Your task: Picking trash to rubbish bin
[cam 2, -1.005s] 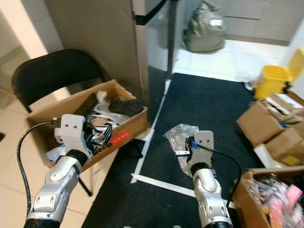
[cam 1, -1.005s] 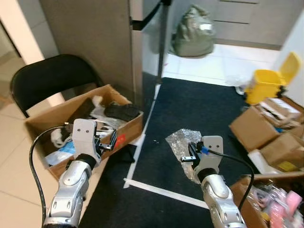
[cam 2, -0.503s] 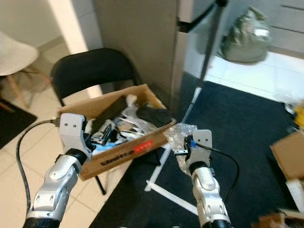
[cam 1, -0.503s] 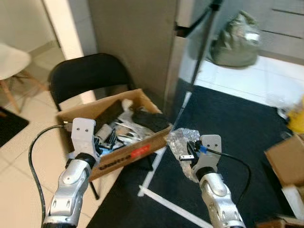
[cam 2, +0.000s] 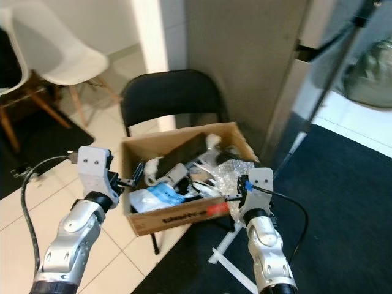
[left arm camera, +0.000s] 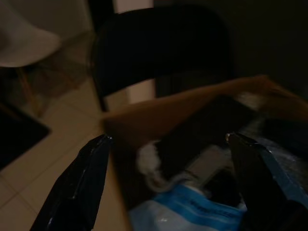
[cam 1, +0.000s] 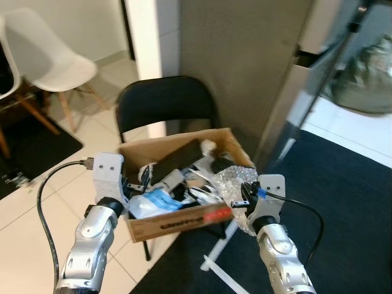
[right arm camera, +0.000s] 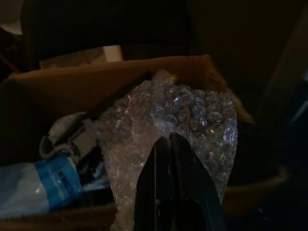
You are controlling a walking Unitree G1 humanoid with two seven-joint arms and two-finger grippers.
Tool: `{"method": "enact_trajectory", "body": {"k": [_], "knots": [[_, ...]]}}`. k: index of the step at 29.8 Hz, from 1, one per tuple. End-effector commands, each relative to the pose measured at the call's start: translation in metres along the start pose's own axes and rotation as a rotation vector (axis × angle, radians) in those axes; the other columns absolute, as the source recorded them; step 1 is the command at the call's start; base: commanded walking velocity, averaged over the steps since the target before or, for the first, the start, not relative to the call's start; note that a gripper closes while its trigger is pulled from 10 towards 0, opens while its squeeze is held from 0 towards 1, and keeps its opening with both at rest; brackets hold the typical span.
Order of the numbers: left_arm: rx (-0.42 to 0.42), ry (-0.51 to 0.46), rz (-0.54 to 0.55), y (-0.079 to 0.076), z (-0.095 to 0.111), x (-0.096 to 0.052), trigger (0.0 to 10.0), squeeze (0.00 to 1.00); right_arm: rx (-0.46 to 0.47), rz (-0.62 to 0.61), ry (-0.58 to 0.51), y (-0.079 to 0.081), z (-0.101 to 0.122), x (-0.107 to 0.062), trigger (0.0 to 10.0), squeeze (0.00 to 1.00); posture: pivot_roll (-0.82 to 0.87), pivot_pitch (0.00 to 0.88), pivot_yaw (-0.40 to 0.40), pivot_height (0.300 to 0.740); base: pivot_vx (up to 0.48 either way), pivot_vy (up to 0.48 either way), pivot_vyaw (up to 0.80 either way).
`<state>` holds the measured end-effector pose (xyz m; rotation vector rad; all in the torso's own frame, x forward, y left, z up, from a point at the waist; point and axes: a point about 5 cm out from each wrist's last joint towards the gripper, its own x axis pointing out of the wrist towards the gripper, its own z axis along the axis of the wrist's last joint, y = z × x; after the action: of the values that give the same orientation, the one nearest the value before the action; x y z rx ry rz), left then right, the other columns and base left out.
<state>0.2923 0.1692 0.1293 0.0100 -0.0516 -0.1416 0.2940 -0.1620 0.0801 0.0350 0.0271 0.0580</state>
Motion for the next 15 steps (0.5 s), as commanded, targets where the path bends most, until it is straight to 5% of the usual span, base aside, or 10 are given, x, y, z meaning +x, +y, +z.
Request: {"method": "enact_trajectory", "body": {"k": [1,5,15], "knots": [[0.005,0.024,-0.003,-0.001,-0.0048,-0.0018,10.0,0.0,-0.005,-0.01,0.019,-0.0027,-0.0059,-0.0035,10.0,0.0,0.05,0.102,0.027,0.74,0.304,0.0,0.55],[0.005,0.024,-0.003,-0.0009,-0.0047,-0.0019,10.0,0.0,-0.005,-0.016,0.011,-0.0029,-0.005,-0.0031,10.0,0.0,0.05,0.102,0.027,0.74,0.304,0.0,0.49],[0.009,0.02,0.001,0.0006,-0.003,-0.0004,10.0,0.0,0.028,-0.021,-0.015,-0.002,0.0003,0.0004,10.0,0.0,0.06,0.104,0.028,0.74,0.276,0.0,0.0]]}}
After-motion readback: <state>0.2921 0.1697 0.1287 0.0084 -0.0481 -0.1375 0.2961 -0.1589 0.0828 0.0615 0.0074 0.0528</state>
